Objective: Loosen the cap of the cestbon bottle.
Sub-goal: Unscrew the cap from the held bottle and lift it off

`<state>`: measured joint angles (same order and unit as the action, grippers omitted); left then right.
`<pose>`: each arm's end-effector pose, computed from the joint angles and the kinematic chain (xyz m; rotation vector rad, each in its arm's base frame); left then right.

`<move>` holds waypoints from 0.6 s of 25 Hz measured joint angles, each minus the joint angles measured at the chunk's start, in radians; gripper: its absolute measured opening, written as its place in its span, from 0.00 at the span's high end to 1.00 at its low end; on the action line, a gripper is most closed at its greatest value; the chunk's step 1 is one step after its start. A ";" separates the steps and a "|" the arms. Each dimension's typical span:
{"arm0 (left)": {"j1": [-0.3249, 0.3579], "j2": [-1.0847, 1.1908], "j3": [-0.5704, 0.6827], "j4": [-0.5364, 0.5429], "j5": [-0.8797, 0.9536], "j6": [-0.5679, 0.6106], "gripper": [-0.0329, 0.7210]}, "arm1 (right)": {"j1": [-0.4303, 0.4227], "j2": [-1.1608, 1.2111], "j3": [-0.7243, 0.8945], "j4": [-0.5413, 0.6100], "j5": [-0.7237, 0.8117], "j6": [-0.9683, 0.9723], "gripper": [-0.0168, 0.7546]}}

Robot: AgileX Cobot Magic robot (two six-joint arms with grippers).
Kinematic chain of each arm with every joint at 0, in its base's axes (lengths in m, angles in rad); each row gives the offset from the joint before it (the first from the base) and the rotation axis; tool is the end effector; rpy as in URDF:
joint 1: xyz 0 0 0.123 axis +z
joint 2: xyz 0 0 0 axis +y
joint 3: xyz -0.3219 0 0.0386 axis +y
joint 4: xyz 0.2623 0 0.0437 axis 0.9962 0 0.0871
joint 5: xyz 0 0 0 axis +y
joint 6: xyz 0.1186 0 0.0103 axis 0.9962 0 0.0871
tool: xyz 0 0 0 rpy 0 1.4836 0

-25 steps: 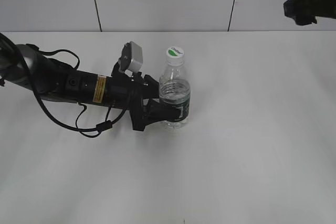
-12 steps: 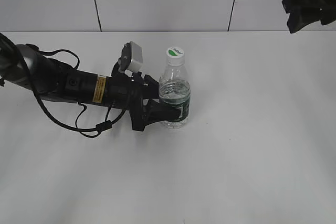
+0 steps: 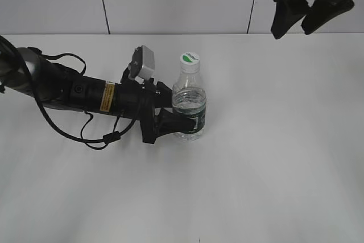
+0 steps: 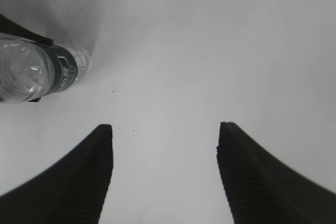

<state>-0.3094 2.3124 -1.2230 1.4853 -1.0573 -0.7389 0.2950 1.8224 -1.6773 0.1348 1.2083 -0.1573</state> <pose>0.3925 -0.2339 0.0775 1.3606 1.6194 -1.0448 0.3966 0.1362 0.3179 -0.5971 2.7756 0.2191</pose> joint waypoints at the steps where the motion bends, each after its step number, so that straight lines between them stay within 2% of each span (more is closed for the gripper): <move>1: 0.000 0.000 -0.001 0.002 -0.001 0.000 0.39 | 0.016 0.004 -0.006 0.001 0.001 -0.009 0.35; 9: 0.000 0.000 -0.001 0.008 -0.001 0.000 0.39 | 0.207 0.033 -0.088 -0.003 0.009 -0.037 0.35; 15: 0.000 0.000 -0.001 0.012 -0.002 0.000 0.39 | 0.287 0.111 -0.165 -0.001 0.009 -0.040 0.35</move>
<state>-0.3094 2.3124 -1.2243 1.4969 -1.0593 -0.7389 0.5822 1.9334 -1.8424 0.1340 1.2169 -0.1971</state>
